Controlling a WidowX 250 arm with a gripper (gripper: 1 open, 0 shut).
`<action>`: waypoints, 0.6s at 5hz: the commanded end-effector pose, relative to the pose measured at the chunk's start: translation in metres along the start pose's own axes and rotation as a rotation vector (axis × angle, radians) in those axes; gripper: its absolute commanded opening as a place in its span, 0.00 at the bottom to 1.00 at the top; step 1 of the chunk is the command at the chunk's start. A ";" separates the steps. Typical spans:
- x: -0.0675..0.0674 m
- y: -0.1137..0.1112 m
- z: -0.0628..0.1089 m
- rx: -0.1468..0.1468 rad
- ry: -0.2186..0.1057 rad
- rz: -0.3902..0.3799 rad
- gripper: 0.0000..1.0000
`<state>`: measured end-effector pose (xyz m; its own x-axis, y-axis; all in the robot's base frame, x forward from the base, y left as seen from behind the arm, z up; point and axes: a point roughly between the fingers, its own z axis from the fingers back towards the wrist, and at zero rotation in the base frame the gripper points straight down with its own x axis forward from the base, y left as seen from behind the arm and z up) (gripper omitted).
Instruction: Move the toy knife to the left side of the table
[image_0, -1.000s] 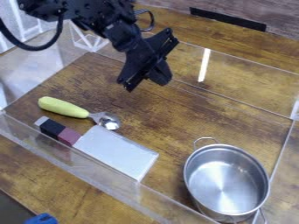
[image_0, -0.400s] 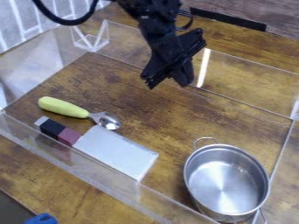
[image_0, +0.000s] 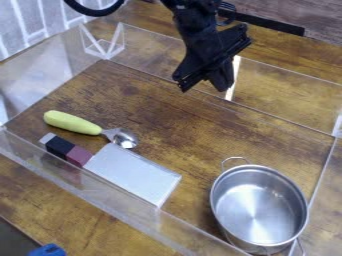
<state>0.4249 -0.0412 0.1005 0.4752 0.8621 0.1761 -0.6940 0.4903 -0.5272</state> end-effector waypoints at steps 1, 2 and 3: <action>0.018 -0.024 0.042 -0.073 -0.067 0.043 0.00; 0.025 -0.034 0.067 -0.088 -0.100 0.084 0.00; 0.038 -0.013 0.067 -0.102 -0.134 0.102 0.00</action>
<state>0.4185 -0.0141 0.1356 0.3523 0.9175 0.1848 -0.7277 0.3927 -0.5624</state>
